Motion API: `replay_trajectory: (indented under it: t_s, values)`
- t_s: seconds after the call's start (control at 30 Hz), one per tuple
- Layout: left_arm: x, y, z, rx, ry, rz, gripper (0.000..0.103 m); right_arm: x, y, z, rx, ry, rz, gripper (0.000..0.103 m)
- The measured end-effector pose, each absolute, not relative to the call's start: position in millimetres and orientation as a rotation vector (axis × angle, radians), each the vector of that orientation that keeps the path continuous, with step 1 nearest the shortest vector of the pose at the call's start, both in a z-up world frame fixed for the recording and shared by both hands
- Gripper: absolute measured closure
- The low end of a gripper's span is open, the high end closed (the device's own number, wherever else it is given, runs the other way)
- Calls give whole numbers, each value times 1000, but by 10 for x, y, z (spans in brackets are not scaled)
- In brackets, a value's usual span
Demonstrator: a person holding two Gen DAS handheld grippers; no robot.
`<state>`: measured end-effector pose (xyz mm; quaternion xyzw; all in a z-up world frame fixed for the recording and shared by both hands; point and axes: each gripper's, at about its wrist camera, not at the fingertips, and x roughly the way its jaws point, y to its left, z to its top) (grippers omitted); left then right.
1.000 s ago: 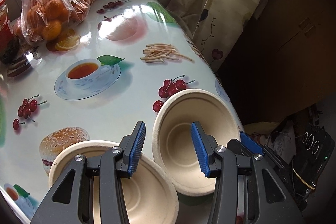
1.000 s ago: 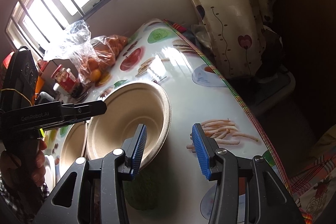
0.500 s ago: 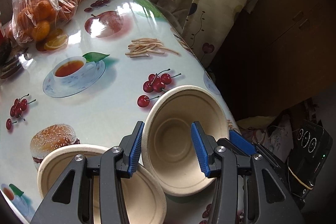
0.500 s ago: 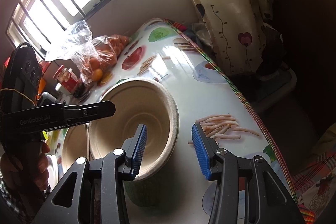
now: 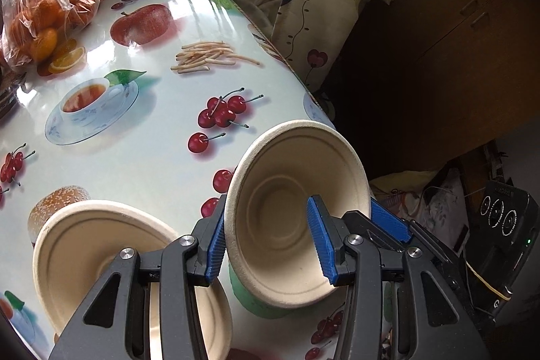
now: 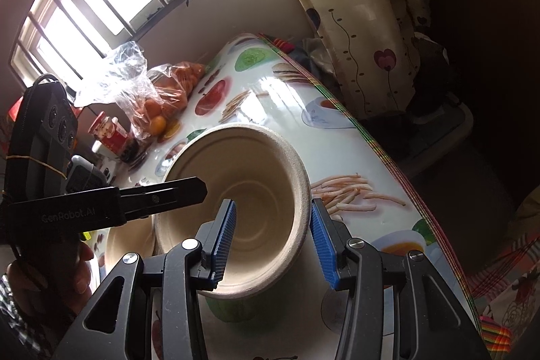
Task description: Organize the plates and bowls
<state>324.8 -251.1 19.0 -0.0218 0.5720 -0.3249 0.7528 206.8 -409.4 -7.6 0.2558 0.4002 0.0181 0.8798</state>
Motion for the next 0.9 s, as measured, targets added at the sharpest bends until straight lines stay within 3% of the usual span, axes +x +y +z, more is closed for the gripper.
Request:
replay_trajectory:
  t_s: [0.4,0.8,0.9]
  values:
    - [3086,-2570,152,-60,1279,-727,57,1879,-4206,-22,547,825,4,58]
    - [3038,-2522,233,65,1179,-646,57,1770,-4223,-10,504,832,-55,58]
    - [3046,-2481,243,65,1169,-636,57,1759,-4218,-37,508,838,-49,64]
